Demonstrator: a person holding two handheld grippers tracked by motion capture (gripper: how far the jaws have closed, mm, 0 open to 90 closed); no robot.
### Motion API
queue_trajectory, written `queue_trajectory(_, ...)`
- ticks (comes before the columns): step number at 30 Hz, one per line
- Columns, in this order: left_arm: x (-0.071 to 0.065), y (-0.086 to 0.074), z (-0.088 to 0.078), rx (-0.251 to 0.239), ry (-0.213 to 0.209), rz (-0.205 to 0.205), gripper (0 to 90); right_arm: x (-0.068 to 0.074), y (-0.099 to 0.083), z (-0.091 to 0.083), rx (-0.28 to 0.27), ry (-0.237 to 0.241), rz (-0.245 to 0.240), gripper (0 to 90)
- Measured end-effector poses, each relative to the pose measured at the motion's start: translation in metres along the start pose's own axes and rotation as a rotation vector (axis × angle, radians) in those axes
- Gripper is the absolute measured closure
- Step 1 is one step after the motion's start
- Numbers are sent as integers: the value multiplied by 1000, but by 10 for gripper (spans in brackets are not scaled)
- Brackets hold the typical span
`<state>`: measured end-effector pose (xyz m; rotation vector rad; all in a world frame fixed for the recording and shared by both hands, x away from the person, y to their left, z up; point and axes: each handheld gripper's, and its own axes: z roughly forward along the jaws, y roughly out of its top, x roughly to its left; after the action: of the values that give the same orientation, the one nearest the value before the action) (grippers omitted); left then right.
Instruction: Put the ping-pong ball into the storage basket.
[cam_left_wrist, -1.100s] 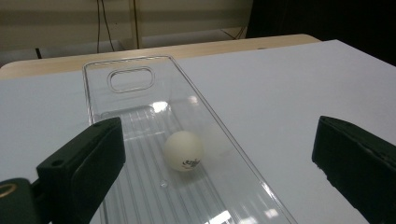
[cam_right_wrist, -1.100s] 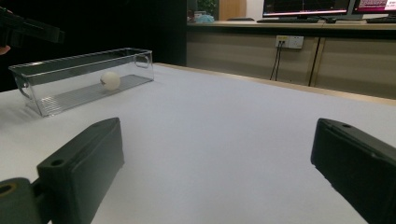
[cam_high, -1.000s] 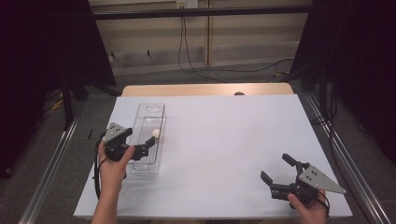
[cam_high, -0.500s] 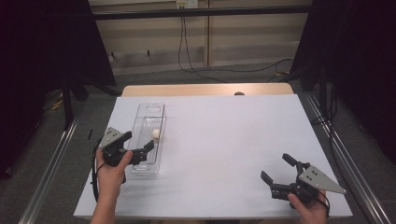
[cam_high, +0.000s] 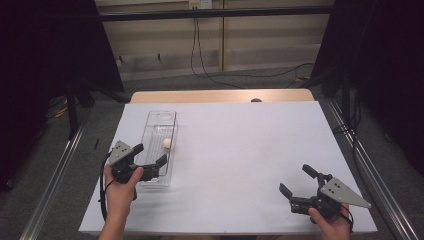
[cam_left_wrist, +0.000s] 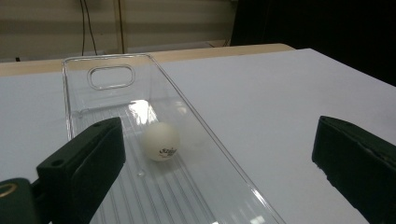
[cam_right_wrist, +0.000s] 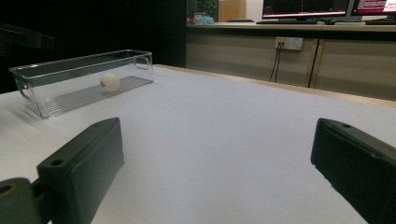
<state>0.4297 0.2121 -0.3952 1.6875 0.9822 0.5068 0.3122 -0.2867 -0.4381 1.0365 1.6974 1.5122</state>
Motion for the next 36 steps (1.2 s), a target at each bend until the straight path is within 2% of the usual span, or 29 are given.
queue_trajectory(3,-2,-2,0,-9,10,-1,29,0,0,0,-1,-4,8,23)
queue_trajectory(10,-5,-5,-4,-34,-17,-1,29,-1,0,0,0,2,3,23)
queue_trajectory(14,-8,-7,-7,-47,-14,5,29,0,0,0,1,2,2,23)
queue_trajectory(26,-14,-14,-10,-64,-28,26,29,-1,0,-1,-1,-2,3,23)
queue_trajectory(32,-17,-19,-12,-51,-37,45,29,-1,0,0,0,3,2,23)
queue_trajectory(36,-18,-23,-15,-64,-36,50,30,-1,0,0,0,2,1,23)
